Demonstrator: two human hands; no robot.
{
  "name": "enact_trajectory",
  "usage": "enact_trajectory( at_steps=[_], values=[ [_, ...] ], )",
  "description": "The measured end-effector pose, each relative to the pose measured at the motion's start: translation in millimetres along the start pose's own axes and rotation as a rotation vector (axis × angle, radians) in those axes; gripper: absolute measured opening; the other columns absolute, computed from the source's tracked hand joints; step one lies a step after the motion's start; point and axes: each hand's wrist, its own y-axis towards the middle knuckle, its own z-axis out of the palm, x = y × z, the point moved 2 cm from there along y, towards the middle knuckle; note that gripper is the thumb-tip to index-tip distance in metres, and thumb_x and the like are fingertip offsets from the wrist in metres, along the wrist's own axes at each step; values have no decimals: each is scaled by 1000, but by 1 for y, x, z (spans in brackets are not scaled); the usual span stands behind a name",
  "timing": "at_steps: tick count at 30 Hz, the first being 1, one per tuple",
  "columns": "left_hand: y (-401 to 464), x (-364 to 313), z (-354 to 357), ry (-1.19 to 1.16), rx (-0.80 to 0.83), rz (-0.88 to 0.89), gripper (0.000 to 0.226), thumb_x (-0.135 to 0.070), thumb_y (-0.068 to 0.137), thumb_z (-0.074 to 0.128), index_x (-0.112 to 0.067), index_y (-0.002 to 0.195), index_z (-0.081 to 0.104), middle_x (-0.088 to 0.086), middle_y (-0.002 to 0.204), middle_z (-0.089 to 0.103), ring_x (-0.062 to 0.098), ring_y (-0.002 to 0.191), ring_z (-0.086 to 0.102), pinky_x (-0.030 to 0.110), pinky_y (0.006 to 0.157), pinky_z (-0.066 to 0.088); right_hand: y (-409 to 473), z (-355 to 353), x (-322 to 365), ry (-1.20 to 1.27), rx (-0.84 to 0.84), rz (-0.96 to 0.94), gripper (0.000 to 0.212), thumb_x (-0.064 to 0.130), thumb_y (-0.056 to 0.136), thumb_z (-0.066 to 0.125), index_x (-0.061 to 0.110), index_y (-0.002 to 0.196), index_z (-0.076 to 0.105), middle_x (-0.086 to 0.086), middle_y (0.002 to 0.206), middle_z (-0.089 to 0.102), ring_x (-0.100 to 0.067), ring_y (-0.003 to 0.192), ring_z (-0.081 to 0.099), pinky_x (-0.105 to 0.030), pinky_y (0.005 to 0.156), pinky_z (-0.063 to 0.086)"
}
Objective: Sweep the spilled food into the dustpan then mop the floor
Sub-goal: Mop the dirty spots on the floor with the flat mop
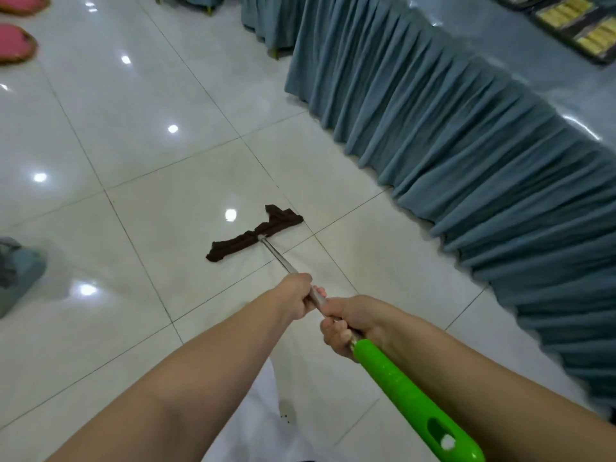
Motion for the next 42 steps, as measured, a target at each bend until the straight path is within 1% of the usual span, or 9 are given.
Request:
enact_trajectory(
  at_steps=[6, 14, 21, 23, 27, 30, 33, 38, 42],
  values=[
    [38, -68, -16, -11, -6, -12, 18, -20, 102, 40, -3, 108, 39, 8, 67, 42, 16, 52, 44, 16, 32, 44, 30, 31, 63, 1, 0, 32, 23, 9, 97, 42, 16, 75, 45, 0, 60, 31, -5, 24, 30, -8, 26, 24],
    [76, -201, -33, -96, -7, -3, 10, -10, 101, 38, -1, 105, 37, 10, 67, 42, 17, 54, 43, 18, 33, 45, 59, 96, 192, -132, -16, 47, 14, 11, 99, 38, 15, 87, 44, -1, 61, 32, -5, 24, 29, -8, 26, 23],
    [99, -306, -46, -139, -24, -6, 9, -8, 101, 38, 0, 105, 38, 12, 70, 44, 18, 57, 44, 26, 48, 45, 78, 149, 292, -246, -38, 47, 12, 13, 100, 40, 15, 89, 44, -1, 60, 34, -5, 24, 29, -8, 26, 22],
    [107, -322, -49, -176, -13, -30, 10, -9, 100, 39, -1, 107, 38, 12, 71, 44, 18, 56, 43, 27, 47, 45, 85, 158, 308, -296, -51, 42, 9, 14, 100, 40, 16, 100, 49, -1, 57, 35, -5, 25, 29, -8, 26, 23],
    [123, -341, -57, -202, -4, -33, 13, -9, 100, 39, 0, 110, 39, 11, 72, 44, 19, 57, 45, 28, 43, 46, 99, 168, 328, -417, -95, -5, 33, 10, 97, 38, 21, 126, 50, -2, 58, 38, -6, 27, 31, -9, 30, 25],
    [131, -348, -61, -208, -1, -31, 15, -10, 100, 39, 1, 110, 40, 12, 73, 45, 20, 58, 47, 30, 50, 46, 103, 174, 337, -548, -95, -26, 32, 6, 96, 41, 25, 121, 49, -2, 58, 37, -5, 28, 32, -10, 30, 27],
    [132, -352, -65, -224, -17, -28, 15, -10, 100, 38, 2, 107, 42, 11, 72, 46, 19, 58, 47, 29, 45, 48, 101, 182, 345, -653, -91, -5, 30, 5, 96, 43, 28, 116, 45, -2, 56, 36, -5, 28, 31, -11, 31, 28],
    [128, -370, -76, -358, -45, 19, 23, -9, 102, 32, -1, 83, 42, 11, 67, 42, 17, 56, 42, 25, 47, 44, 99, 200, 373, -865, -60, 29, 33, 7, 96, 44, 25, 124, 44, -1, 56, 37, -4, 30, 33, -12, 32, 31],
    [132, -385, -89, -487, -81, 59, 18, -9, 101, 32, -1, 87, 41, 11, 66, 42, 16, 56, 42, 16, 34, 45, 109, 216, 397, -975, -58, 52, 42, 10, 95, 48, 15, 137, 44, 0, 52, 40, -6, 30, 35, -13, 33, 32]
  ],
)
